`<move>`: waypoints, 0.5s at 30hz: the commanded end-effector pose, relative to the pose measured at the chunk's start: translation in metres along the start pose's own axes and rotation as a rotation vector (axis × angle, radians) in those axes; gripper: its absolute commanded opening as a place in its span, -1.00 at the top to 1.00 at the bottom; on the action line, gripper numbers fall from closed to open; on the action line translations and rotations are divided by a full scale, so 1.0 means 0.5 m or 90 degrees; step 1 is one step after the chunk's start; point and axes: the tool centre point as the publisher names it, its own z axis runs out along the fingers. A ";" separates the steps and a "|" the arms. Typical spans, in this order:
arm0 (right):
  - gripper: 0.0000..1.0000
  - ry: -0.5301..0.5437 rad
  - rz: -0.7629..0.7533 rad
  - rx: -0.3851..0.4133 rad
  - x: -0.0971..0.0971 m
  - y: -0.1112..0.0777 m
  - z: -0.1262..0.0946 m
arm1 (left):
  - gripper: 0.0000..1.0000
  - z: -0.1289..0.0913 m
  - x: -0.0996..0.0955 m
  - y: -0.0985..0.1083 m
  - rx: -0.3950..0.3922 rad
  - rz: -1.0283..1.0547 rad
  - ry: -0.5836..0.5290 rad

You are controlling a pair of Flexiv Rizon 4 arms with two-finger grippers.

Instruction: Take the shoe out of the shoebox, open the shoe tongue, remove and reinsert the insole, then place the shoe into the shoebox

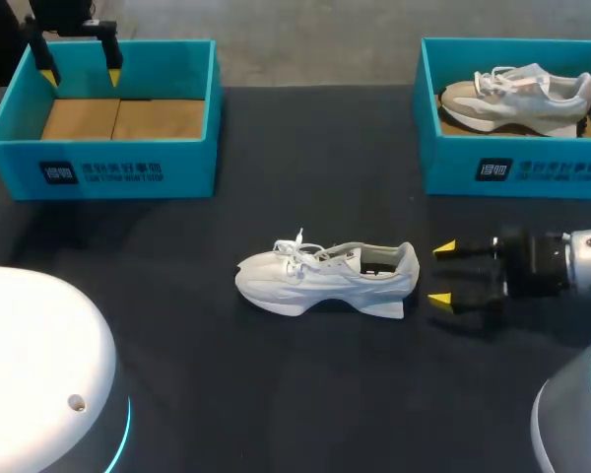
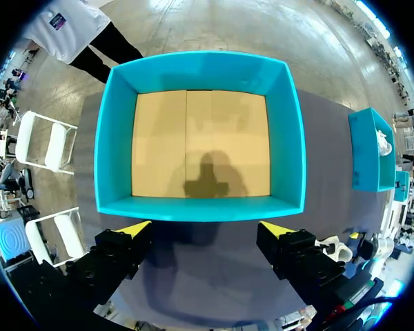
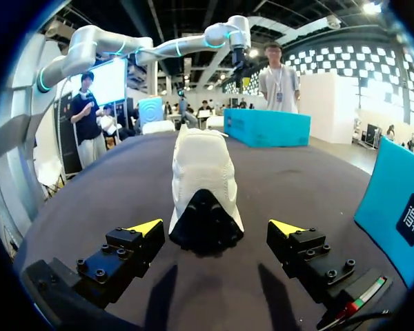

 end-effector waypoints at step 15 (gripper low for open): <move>-1.00 -0.005 0.018 -0.001 0.017 0.007 0.092 | -1.00 0.000 0.000 0.000 0.000 0.000 0.000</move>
